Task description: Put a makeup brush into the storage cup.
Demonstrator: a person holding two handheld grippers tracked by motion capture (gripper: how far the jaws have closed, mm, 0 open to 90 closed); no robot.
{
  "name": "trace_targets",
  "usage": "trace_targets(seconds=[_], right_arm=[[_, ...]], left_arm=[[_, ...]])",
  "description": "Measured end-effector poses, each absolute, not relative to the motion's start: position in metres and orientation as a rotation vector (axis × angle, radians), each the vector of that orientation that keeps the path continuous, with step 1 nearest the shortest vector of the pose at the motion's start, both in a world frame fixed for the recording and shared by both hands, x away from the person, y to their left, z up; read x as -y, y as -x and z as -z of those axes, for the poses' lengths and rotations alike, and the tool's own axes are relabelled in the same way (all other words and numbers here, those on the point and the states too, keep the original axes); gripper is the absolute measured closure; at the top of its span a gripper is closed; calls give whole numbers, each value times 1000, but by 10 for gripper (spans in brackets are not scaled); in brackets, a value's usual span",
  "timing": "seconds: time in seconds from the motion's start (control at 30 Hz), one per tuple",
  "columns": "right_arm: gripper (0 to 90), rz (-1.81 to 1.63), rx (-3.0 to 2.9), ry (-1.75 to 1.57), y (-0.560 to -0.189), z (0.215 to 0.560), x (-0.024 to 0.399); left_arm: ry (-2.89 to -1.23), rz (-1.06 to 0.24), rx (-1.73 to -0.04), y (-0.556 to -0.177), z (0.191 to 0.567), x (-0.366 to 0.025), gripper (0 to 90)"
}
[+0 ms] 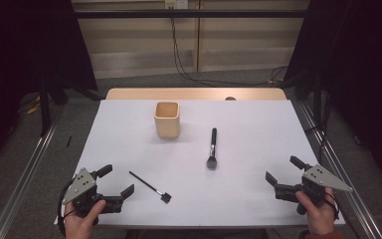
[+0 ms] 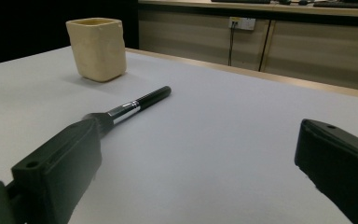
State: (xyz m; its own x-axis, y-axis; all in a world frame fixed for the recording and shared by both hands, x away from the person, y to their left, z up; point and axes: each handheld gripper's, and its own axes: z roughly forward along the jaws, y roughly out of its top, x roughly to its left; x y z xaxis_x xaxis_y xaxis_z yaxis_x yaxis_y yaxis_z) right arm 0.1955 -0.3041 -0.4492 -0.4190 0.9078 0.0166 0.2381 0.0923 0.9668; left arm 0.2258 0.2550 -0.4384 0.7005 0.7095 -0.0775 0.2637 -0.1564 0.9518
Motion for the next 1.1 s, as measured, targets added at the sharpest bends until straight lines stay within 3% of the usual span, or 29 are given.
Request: trace_targets(seconds=[1.1], right_arm=[[2, -1400, -1753, -1137, -196, 451, 300]], left_arm=[[-1691, -451, -744, -235, 424, -249, 13]])
